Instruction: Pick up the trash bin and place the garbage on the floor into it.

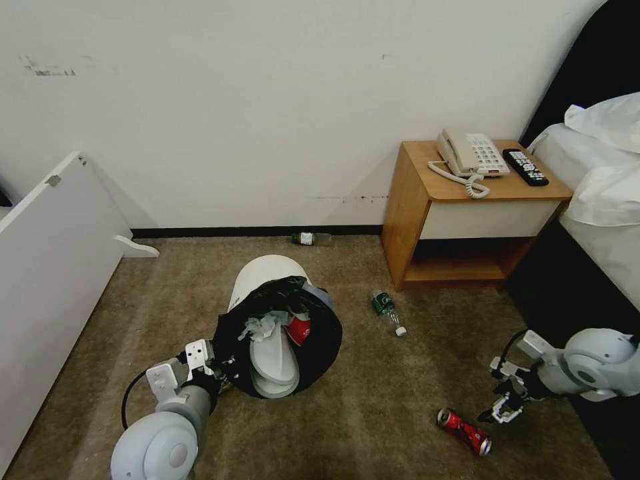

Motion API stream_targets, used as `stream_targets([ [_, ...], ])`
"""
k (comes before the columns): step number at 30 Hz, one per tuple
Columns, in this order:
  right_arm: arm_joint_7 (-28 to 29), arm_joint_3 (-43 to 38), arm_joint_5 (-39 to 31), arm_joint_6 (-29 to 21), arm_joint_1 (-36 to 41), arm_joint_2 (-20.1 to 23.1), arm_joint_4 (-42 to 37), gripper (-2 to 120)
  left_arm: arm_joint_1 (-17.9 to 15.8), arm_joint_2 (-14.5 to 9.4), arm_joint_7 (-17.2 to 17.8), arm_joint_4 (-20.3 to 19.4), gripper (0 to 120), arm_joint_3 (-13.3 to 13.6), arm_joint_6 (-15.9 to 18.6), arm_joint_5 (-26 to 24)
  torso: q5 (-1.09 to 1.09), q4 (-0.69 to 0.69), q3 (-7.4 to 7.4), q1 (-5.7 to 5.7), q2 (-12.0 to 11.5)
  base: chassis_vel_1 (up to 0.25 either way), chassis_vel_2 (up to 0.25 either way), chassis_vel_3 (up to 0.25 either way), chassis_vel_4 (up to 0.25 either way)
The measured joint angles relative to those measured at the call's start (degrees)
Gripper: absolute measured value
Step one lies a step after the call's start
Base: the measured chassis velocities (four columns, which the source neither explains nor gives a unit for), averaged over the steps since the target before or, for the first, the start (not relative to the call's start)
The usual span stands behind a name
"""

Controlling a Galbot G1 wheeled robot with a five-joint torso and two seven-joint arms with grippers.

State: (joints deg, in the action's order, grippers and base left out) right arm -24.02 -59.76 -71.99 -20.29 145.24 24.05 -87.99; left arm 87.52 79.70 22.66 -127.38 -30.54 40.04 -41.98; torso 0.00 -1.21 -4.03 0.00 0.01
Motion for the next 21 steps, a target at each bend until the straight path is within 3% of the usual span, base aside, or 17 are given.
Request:
stream_targets([
  [4,0.68,-0.53,-1.8,0.94,2.25,3.48,1.64,100,-0.71,-0.41,-0.09,0.98,0,-0.34,-0.07,-0.78,0.0,-0.01,0.0,0.0,0.0,0.0,0.0,0.0,0.0],
  [21,1.53,-0.03,-3.62,1.36,4.96,8.22,3.36,100,-1.75,-1.54,-0.81,3.31,0,0.05,-0.52,-1.38,0.0,-0.01,0.0,0.0,0.0,0.0,0.0,0.0,0.0],
])
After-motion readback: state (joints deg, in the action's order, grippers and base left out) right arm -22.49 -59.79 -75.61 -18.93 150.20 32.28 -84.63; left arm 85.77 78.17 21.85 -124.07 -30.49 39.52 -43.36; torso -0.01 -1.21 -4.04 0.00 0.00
